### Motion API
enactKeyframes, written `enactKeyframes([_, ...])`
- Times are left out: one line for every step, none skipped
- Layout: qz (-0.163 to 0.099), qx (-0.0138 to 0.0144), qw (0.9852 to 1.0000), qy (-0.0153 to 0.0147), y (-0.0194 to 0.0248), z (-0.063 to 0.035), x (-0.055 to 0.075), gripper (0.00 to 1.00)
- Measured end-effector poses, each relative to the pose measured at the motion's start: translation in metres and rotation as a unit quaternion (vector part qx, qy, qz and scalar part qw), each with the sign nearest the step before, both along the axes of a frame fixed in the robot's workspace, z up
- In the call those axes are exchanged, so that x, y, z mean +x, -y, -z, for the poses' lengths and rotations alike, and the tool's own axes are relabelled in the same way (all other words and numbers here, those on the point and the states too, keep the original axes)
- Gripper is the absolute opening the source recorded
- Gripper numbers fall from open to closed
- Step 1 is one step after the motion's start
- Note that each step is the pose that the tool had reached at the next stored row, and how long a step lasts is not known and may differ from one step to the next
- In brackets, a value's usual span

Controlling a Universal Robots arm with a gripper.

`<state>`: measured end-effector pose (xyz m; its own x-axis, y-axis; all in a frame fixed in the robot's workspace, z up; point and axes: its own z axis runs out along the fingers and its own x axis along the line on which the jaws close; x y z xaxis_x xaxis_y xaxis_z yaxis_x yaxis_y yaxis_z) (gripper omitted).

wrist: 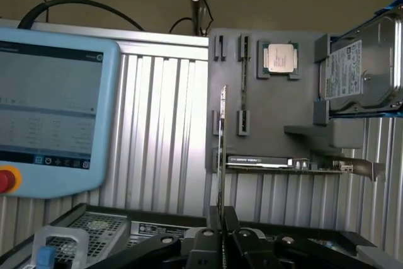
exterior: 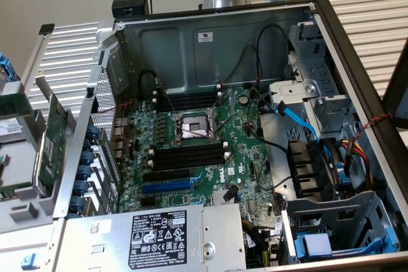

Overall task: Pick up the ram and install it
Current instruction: 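Pick up the ram and move it above insertion slot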

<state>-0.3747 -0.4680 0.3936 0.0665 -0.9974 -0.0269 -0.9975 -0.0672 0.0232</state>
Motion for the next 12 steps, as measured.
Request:
enactKeyframes([0.000,0.0001,1.0000,0.0001,-0.0001,0.0001,0.005,0.14])
enactKeyframes([0.000,0.0001,1.0000,0.0001,-0.0002,0.0002,0.009,0.14])
enactKeyframes([0.000,0.0000,1.0000,0.0000,-0.0003,0.0000,0.014,0.14])
enactKeyframes([0.000,0.0001,1.0000,0.0001,-0.0002,-0.0003,0.018,0.14])
enactKeyframes([-0.001,0.0001,1.0000,0.0001,-0.0002,-0.0006,0.023,0.14])
enactKeyframes([-0.001,0.0001,1.0000,0.0001,-0.0002,-0.0011,0.027,0.14])
enactKeyframes([-0.001,0.0001,1.0000,0.0001,-0.0002,-0.0017,0.032,0.14])
enactKeyframes([-0.001,0.0001,1.0000,0.0001,-0.0003,-0.0024,0.036,0.14])
enactKeyframes([-0.001,0.0001,1.0000,0.0001,-0.0003,-0.0034,0.041,0.14])
enactKeyframes([-0.001,0.0002,1.0000,0.0001,-0.0002,-0.0042,0.045,0.14])
enactKeyframes([-0.001,0.0002,1.0000,0.0001,-0.0002,-0.0052,0.049,0.14])
enactKeyframes([-0.002,0.0002,1.0000,0.0001,-0.0002,-0.0062,0.054,0.14])
